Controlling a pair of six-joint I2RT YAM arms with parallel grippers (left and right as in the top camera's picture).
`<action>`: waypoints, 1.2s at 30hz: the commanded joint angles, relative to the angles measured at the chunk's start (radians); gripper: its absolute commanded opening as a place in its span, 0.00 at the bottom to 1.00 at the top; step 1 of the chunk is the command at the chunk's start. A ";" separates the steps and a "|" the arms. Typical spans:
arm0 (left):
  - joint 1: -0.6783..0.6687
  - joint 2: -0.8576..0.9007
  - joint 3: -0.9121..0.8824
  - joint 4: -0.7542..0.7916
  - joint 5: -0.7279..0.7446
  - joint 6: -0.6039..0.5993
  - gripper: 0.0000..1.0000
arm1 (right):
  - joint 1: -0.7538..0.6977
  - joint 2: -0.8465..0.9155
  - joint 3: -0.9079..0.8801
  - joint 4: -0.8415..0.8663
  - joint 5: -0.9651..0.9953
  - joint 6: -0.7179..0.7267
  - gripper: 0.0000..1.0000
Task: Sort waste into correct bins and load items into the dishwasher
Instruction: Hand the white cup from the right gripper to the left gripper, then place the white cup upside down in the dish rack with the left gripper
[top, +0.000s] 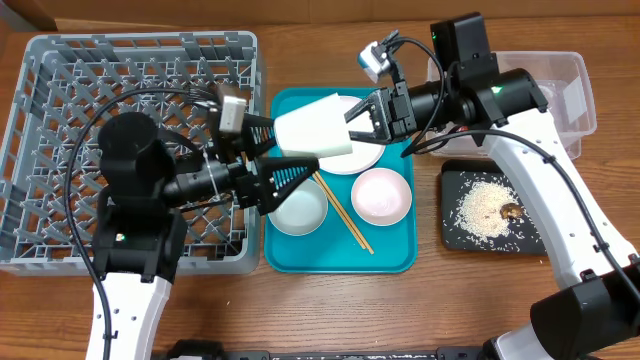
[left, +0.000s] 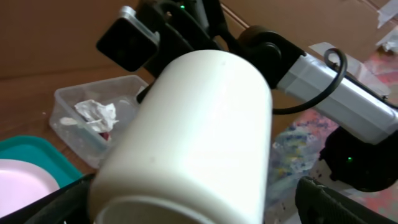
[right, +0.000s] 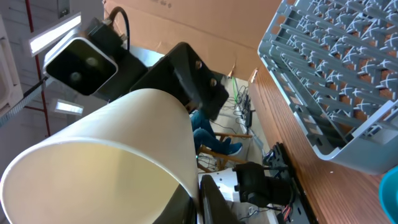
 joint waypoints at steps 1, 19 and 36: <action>-0.020 0.005 0.016 0.021 0.021 -0.021 1.00 | 0.004 -0.006 0.008 -0.001 -0.027 -0.006 0.04; -0.028 0.005 0.016 0.074 0.019 -0.020 0.74 | 0.005 -0.006 0.008 -0.028 -0.027 -0.004 0.04; -0.026 0.005 0.016 0.003 -0.270 0.030 0.52 | 0.027 -0.006 0.008 -0.093 0.277 -0.003 0.30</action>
